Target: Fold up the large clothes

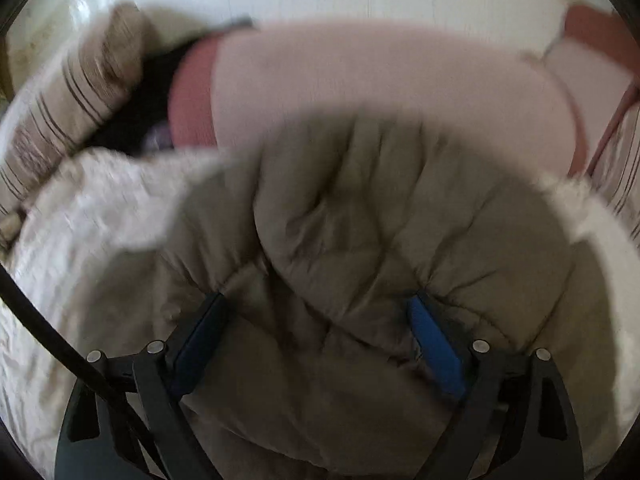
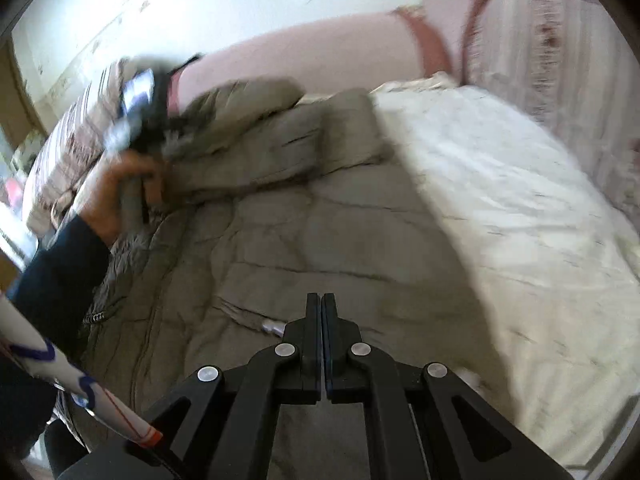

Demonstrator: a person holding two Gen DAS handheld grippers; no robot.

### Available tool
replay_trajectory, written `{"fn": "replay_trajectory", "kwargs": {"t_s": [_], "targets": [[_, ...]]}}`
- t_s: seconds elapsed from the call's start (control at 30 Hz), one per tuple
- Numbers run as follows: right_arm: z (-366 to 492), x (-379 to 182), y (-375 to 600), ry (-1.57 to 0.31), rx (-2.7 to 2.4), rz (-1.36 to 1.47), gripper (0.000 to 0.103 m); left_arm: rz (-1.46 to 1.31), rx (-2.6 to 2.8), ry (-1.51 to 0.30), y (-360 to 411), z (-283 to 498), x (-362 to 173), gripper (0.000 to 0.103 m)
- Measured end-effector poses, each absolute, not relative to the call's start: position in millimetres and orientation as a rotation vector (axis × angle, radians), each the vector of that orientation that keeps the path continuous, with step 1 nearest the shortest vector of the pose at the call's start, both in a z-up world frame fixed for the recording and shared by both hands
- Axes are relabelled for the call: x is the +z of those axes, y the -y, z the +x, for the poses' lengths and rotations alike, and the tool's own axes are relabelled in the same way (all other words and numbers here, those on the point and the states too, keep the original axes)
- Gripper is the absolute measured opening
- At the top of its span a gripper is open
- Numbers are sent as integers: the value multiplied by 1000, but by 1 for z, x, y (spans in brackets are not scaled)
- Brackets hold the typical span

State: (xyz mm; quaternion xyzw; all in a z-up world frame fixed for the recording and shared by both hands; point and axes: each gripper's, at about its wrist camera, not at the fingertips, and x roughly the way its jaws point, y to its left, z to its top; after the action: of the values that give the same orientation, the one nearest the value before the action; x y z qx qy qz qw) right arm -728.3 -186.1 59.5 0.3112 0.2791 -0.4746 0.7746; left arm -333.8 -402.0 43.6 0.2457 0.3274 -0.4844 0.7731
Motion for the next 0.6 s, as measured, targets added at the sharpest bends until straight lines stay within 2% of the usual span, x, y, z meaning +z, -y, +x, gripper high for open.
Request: {"fn": "replay_trajectory", "kwargs": {"t_s": [0.1,0.17,0.23,0.27,0.4,0.5,0.6], "targets": [[-762,66,166,-554,-1053,730,2,594,-1019,-618,398,-346,28,91],[-785,70,149,-538,-1095,735,2,604,-1003,-638,396,-347,32,91],[-802,73,133,-535,-1113,748,2,584,-1008,-629,390,-350,43,80],[-811,73,127,-526,-1118,761,2,567,-1015,-603,384,-353,51,79],[-854,65,91,-495,-1146,825,2,484,-1049,-558,370,-368,70,79],[-885,53,65,-464,-1174,887,3,531,-1013,-684,385,-368,41,82],[-911,57,43,-391,-1224,906,5,563,-966,-612,385,-379,29,83]]}}
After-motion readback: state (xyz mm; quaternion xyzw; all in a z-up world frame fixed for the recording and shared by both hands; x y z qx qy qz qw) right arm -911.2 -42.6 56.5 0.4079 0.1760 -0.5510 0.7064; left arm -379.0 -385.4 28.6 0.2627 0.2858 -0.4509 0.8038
